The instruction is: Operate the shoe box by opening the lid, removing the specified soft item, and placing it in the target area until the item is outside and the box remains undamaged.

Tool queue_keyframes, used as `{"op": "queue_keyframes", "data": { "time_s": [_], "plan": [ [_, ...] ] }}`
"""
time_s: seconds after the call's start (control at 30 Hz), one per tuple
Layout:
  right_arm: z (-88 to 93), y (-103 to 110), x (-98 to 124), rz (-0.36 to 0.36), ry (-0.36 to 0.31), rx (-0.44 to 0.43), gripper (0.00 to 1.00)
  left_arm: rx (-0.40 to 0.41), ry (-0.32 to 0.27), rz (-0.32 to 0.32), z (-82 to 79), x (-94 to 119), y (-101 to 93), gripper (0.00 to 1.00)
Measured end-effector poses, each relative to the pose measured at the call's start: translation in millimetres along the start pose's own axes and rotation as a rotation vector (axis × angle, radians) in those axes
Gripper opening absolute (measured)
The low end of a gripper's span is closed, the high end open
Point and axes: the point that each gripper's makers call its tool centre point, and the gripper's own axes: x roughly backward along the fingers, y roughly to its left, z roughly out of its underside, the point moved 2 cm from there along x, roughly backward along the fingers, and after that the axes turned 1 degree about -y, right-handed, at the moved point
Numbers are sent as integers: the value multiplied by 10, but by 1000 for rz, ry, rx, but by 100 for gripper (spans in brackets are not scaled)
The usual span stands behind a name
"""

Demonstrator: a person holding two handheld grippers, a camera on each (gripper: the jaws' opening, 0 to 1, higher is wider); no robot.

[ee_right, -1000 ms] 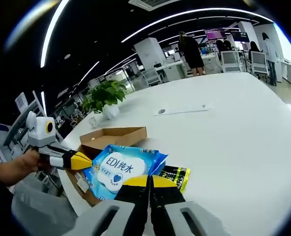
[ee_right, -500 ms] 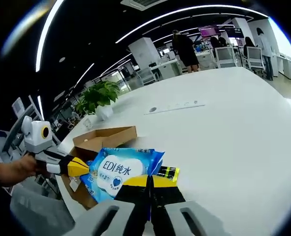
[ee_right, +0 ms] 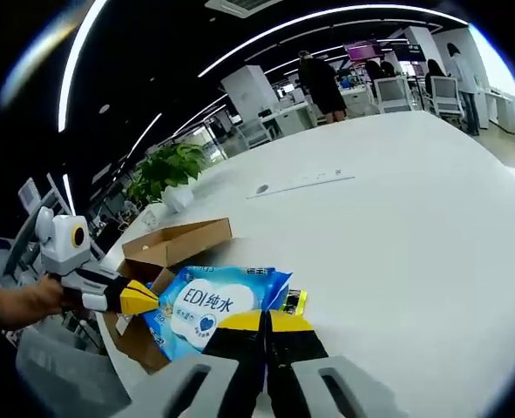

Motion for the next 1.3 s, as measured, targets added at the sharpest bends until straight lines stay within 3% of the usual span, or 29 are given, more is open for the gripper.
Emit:
{"op": "queue_keyframes", "data": {
  "time_s": [0.33,0.63,1.07,1.2,1.3],
  "plan": [
    [26,-32,-108,7,-3,-21,0,-27,13,-27,-14,-56,82,0],
    [69,-5,-194,7,10,-4,0,-111,41,-63,9,-70,122,0],
    [195,-93,-256,41,12,-17,0,-347,124,-104,104,-221,122,0],
    [183,-78,-271,35,-13,-22,0,-457,116,-132,56,-255,156,0],
    [191,-98,-292,49,-6,-12,0,-439,116,-128,45,-233,162,0]
  ]
}}
